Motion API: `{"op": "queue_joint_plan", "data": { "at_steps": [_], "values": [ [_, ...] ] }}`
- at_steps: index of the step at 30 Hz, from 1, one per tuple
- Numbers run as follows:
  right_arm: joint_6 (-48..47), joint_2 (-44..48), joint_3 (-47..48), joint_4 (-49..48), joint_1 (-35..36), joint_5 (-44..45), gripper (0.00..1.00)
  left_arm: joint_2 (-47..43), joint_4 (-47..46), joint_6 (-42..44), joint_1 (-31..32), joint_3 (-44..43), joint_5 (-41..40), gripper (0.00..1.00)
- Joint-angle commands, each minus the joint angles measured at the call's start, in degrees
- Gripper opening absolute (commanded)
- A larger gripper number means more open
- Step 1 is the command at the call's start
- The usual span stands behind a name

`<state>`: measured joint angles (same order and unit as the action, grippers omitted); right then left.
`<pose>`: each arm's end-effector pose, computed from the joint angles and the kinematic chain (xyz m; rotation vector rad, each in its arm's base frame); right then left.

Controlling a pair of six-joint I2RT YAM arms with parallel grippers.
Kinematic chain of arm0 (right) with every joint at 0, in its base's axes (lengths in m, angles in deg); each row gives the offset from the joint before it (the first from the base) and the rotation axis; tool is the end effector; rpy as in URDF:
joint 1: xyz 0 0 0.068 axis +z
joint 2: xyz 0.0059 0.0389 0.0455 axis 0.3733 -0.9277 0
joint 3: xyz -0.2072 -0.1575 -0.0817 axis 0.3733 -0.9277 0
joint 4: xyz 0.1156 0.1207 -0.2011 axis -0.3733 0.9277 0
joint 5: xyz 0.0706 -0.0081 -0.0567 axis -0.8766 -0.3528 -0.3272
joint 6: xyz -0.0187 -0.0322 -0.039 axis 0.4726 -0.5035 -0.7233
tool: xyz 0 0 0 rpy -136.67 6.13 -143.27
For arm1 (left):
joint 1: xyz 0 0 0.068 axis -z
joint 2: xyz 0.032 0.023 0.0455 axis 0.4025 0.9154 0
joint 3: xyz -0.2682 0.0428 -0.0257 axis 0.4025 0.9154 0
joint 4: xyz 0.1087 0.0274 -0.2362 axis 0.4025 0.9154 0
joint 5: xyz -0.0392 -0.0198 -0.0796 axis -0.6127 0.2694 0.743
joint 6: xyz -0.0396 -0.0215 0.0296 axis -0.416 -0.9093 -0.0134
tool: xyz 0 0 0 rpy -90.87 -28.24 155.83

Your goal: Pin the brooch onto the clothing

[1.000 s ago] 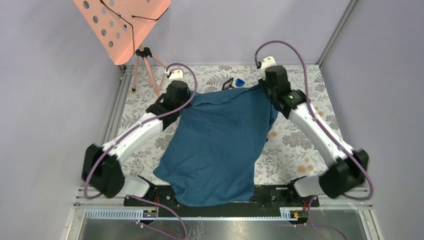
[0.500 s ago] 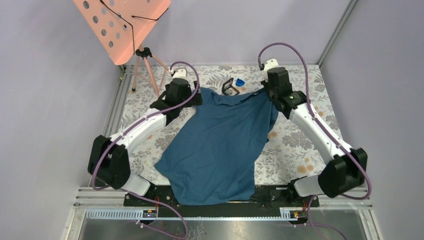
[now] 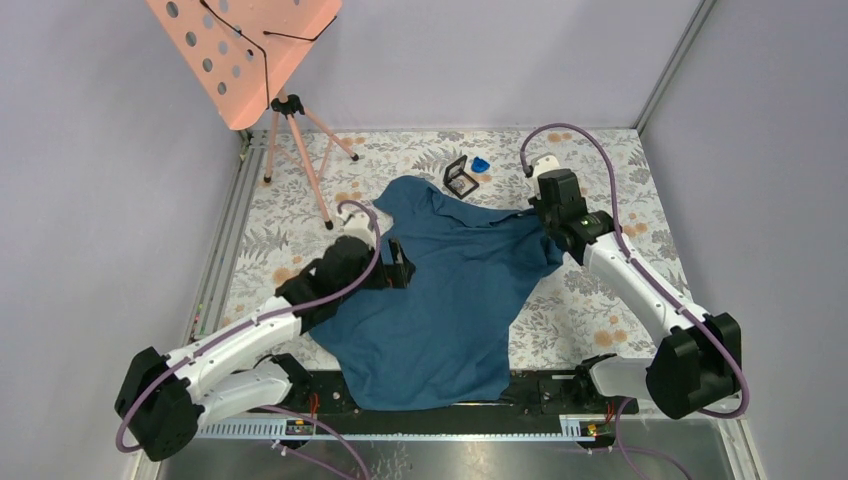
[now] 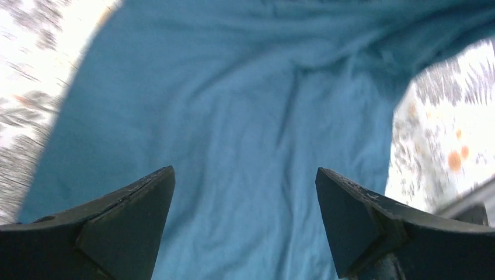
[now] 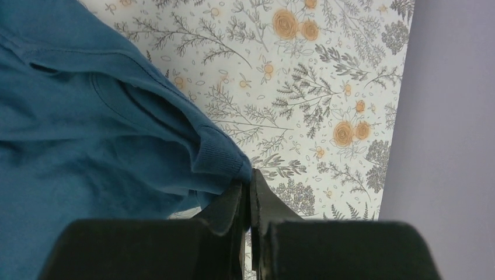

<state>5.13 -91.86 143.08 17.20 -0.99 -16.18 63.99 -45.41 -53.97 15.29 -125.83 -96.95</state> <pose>0.2703 0.0880 0.2958 -0.4366 2.1341 -0.3943 0.1785 -0.1381 0.2490 0.0037 2.1626 -0.6106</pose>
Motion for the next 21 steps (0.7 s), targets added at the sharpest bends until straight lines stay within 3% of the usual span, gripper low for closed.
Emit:
{"op": "queue_joint_plan", "data": {
  "at_steps": [1,7,8,9,10,11,12,16,21],
  "values": [
    [0.71,1.12,-1.36,-1.58,-0.36,0.29,0.0,-4.48,-7.34,-2.96,6.68,5.09,1.25,0.99],
    [0.71,4.38,-3.45,-1.58,-0.36,0.29,0.0,-1.18,-17.8,-1.22,10.09,7.3,2.55,0.99],
    [17.51,5.2,-3.78,-1.58,-0.36,0.29,0.0,0.5,-18.48,-1.01,10.14,6.22,2.82,0.99],
    [26.55,6.06,-4.05,-1.58,-0.34,-27.9,0.0,2.55,-18.89,-0.91,10.15,4.99,3.21,0.99],
    [27.93,6.84,-4.21,6.09,-0.36,-41.4,0.0,5.5,-19.33,-0.88,10.27,3.69,3.86,0.99],
    [28.36,7.57,-4.25,21.77,-0.36,-41.45,0.88,7.34,-19.97,-0.96,10.51,2.63,4.67,0.99],
    [28.35,8.14,-4.16,24.02,-0.36,-40.03,1.0,8.99,-20.71,-1.13,10.76,1.85,5.56,0.99],
    [28.51,12.81,-4.85,23.65,-0.36,-34.09,0.99,11.37,-23.76,-2.21,12.15,1.54,5.42,0.99],
    [28.6,16.36,-5.32,22.51,-0.34,-33.08,0.99,10.02,-22.28,-0.75,12.13,2.32,3.09,0.99]
  ]
}}
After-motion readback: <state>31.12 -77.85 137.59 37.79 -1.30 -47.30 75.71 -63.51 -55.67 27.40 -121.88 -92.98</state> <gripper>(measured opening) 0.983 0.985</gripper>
